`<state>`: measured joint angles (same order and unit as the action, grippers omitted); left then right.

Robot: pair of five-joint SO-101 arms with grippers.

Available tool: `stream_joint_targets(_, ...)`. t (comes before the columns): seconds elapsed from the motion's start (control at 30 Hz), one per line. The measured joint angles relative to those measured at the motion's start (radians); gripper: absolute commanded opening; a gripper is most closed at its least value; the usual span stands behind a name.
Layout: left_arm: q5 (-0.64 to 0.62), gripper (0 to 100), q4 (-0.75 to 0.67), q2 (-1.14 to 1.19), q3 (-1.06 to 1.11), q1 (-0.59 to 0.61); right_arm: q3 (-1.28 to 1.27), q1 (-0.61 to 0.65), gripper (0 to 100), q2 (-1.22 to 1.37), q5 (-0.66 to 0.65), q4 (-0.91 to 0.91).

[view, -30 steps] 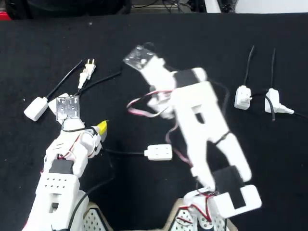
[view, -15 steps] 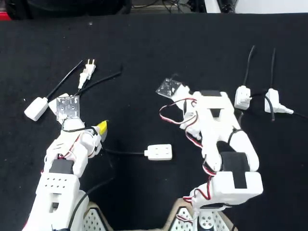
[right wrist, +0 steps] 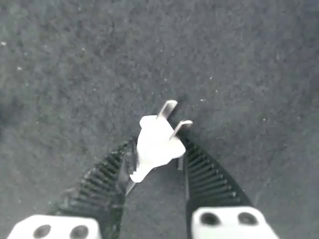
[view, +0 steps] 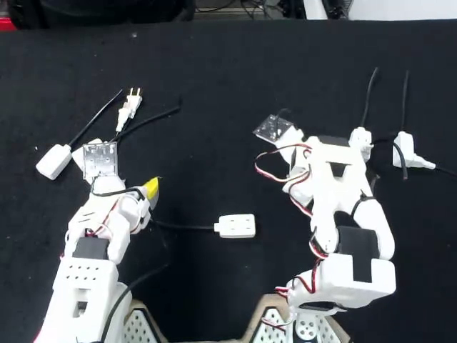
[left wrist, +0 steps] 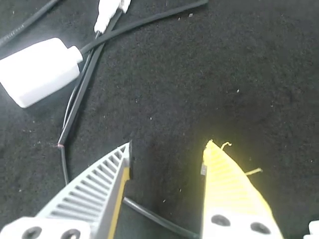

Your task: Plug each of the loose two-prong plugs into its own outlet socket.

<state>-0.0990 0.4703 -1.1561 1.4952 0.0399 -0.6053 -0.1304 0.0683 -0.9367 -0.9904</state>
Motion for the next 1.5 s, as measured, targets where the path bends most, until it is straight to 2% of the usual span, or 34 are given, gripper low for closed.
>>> stream_joint_targets(0.07,0.000,23,0.000,-0.015,0.003,0.000,-0.014,0.000,0.3,0.000,0.000,0.012)
stream_joint_targets(0.2,0.000,23,0.000,-0.041,0.025,0.000,-0.021,-0.002,1.2,-0.011,0.018,0.011)
stream_joint_targets(0.3,0.000,23,0.000,-0.052,0.026,0.000,-0.029,0.011,1.0,-0.092,0.054,-0.068)
stream_joint_targets(0.4,0.000,23,0.000,-0.054,0.026,0.000,-0.049,0.075,1.0,-0.235,0.083,-0.164)
stream_joint_targets(0.5,0.000,23,0.000,-0.054,0.026,0.000,-0.109,0.192,1.0,-0.407,0.140,-0.196)
stream_joint_targets(0.6,0.000,23,0.000,-0.055,0.026,0.000,-0.209,0.361,1.0,-0.554,0.221,-0.169)
stream_joint_targets(0.7,-0.014,23,0.000,-0.055,0.023,0.000,-0.322,0.528,1.0,-0.658,0.305,-0.052)
stream_joint_targets(0.83,-0.117,24,0.000,-0.055,0.000,0.002,-0.446,0.704,1.1,-0.686,0.391,0.160)
stream_joint_targets(0.97,-0.183,24,0.000,-0.055,-0.003,0.002,-0.465,0.809,1.1,-0.686,0.451,0.256)
stream_joint_targets(1.27,-0.195,24,0.046,-0.072,-0.003,-0.104,-0.470,0.864,1.1,-0.683,0.488,0.324)
stream_joint_targets(1.5,-0.184,24,0.086,-0.241,0.012,-0.146,-0.470,0.865,1.1,-0.594,0.489,0.373)
